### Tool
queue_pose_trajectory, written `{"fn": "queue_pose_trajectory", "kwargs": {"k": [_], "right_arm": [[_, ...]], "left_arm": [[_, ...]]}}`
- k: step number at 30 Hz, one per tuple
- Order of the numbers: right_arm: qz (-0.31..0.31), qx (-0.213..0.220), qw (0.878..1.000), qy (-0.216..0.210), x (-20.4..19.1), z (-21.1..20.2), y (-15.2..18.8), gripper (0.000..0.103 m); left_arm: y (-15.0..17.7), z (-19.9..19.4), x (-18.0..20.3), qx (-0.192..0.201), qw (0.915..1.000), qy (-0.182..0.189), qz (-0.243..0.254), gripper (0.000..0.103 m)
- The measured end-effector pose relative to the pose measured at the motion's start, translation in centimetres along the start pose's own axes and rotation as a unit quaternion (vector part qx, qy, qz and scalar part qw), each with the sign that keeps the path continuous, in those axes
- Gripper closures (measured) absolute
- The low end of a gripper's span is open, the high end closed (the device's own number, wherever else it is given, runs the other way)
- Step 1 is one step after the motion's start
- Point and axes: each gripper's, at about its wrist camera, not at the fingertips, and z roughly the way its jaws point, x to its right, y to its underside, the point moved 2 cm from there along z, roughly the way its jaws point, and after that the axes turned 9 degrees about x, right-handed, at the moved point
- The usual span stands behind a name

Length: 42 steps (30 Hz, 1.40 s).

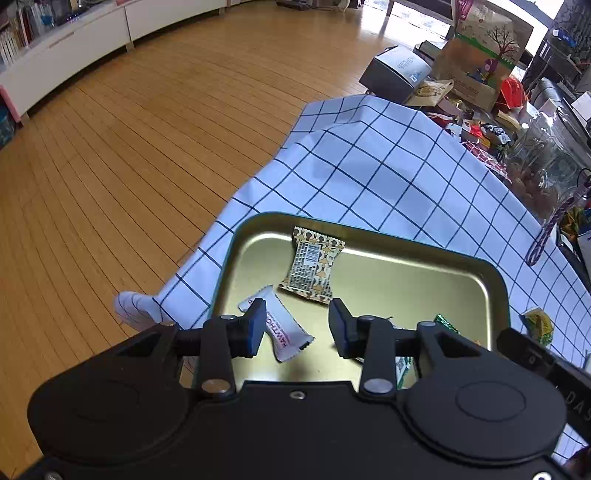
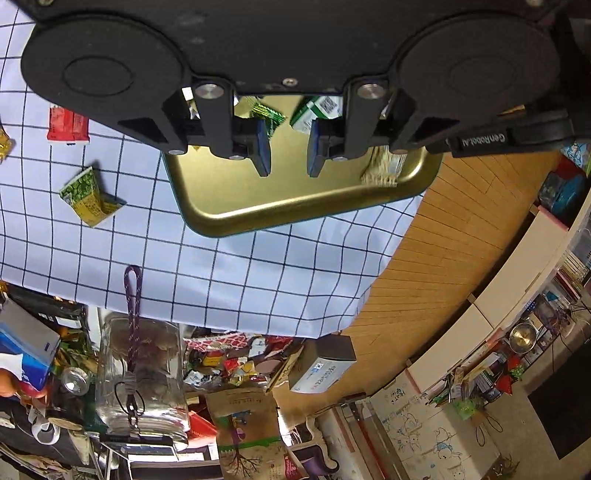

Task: Organize snacks
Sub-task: 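Lower the green foil candy into the tin and open the right tool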

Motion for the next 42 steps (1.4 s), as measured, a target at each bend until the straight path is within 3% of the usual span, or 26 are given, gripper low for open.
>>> {"fn": "queue_pose_trajectory", "kwargs": {"k": [14, 24, 29, 42], "right_arm": [[0.010, -0.024, 0.999, 0.018, 2.9, -0.5, 2.4, 0.079], [0.013, -0.024, 0.999, 0.030, 5.6, -1.9, 2.5, 0.079], [0.020, -0.020, 0.998, 0.049, 8.6, -3.1, 2.2, 0.079], [0.055, 0.002, 0.989, 0.135, 21.0, -7.7, 1.3, 0.079]], "left_arm": [[0.7, -0.5, 2.6, 0.002, 0.9991, -0.011, 0.041, 0.056], [1.0, -1.1, 6.6, -0.001, 0.9977, 0.011, 0.067, 0.056], [1.3, -1.5, 9.5, -0.005, 0.9963, 0.032, 0.080, 0.056], [4.5, -2.2, 19.1, -0.025, 0.9852, 0.084, 0.147, 0.056]]}}
